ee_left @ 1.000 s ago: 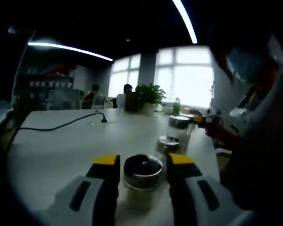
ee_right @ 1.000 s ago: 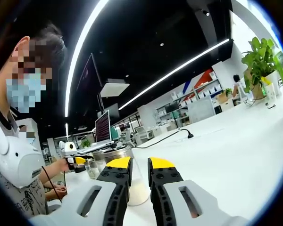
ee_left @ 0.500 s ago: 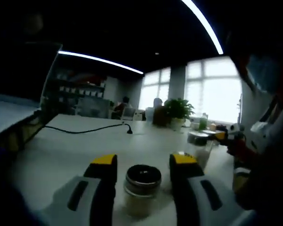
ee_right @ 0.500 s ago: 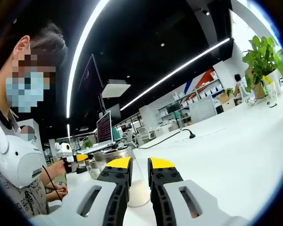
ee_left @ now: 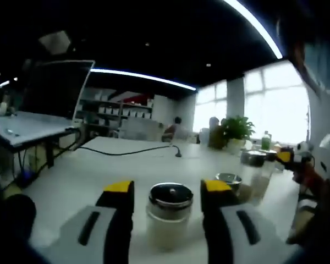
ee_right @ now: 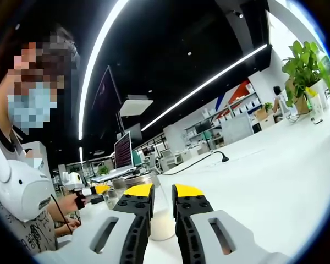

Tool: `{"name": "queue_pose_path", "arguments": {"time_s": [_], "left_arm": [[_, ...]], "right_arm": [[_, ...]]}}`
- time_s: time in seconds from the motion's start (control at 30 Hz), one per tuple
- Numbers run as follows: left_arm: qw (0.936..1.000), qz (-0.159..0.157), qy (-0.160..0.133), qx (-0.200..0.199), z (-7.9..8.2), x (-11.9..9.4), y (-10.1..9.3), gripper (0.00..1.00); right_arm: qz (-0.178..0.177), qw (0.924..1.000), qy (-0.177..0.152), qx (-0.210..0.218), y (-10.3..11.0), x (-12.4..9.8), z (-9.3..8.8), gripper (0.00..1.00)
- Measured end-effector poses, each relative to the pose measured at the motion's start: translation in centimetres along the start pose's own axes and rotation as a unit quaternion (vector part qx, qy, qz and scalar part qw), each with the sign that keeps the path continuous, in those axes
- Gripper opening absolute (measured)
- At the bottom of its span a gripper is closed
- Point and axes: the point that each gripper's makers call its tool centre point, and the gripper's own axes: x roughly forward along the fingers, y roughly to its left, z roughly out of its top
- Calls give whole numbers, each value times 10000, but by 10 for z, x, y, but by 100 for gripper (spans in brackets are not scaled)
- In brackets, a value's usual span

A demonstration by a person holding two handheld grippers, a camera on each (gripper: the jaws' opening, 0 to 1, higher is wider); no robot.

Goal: Rotate the seasoning bottle until the label or dispensing opening points toward the visible target arrow and the bottle remains upright within the marked orientation range

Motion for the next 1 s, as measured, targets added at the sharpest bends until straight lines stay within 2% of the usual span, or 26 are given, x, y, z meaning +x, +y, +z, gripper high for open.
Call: {"name": "queue_pose_path", "arguments": {"time_s": [0.17, 0.23, 0.27, 0.3, 0.57, 1.0], "left_arm": [[9999, 128, -12, -39, -4, 1, 3, 50], [9998, 163, -57, -49, -3, 0, 3, 44], [9999, 110, -68, -86, -3, 0, 2, 36], [9998, 97, -91, -113, -3, 0, 2, 38], [10000, 54, -2, 37, -3, 0, 3, 36], [9998, -185, 50, 23, -4, 1, 1, 36]], "right_arm": [[-5, 10000, -45, 36, 0, -2, 0, 11], [-8, 10000, -54, 31, 0, -4, 0, 11], [-16, 10000, -53, 31, 0, -5, 0, 11], [-22, 10000, -54, 38, -1, -5, 0, 11], [-43, 9999, -80, 52, -3, -7, 1, 11], [-35, 10000, -65, 40, -2, -6, 1, 11]]}}
